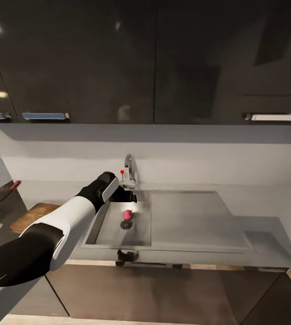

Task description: In the kitchen, take the Vidalia onion out of the sink, dice it on the chopping board with the paring knife, put the diced onion into the bowl on the countertop, then place both the paring knife and the chopping board into the sink.

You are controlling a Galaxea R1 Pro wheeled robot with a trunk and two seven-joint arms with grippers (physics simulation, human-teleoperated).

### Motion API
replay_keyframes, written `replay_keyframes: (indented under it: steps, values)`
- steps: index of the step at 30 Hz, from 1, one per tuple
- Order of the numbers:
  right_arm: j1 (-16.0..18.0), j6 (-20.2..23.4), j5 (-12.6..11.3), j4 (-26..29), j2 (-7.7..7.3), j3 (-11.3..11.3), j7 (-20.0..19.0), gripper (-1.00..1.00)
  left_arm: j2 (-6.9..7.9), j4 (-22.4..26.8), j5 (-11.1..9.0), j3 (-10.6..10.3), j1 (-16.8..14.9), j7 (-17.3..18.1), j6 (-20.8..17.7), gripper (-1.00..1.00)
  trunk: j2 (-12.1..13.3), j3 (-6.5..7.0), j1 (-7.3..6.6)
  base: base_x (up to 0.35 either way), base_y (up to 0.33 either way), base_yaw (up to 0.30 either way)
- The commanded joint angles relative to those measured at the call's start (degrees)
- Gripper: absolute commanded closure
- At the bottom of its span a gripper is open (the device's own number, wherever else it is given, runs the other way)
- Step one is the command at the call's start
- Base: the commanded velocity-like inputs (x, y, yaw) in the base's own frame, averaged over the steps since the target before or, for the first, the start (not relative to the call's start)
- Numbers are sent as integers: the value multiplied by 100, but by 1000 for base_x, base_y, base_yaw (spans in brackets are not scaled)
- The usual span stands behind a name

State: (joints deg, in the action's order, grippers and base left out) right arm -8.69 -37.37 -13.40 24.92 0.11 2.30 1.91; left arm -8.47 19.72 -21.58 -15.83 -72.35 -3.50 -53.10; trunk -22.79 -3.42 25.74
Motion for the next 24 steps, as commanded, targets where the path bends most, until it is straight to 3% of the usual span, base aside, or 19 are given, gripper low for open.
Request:
replay_keyframes:
  steps: [1, 24]
  values:
    - [-2, -8, -31, 10, -2, 25, 20, -100, 3, 5, -60, -44, -3, -37, -16, -100, -13, -21, 4, 85, 4, 0]
    - [-2, -8, -31, 5, -2, 25, 20, -100, 27, 4, -56, -45, 183, -44, 16, -100, -13, -225, 4, 251, 1, 0]
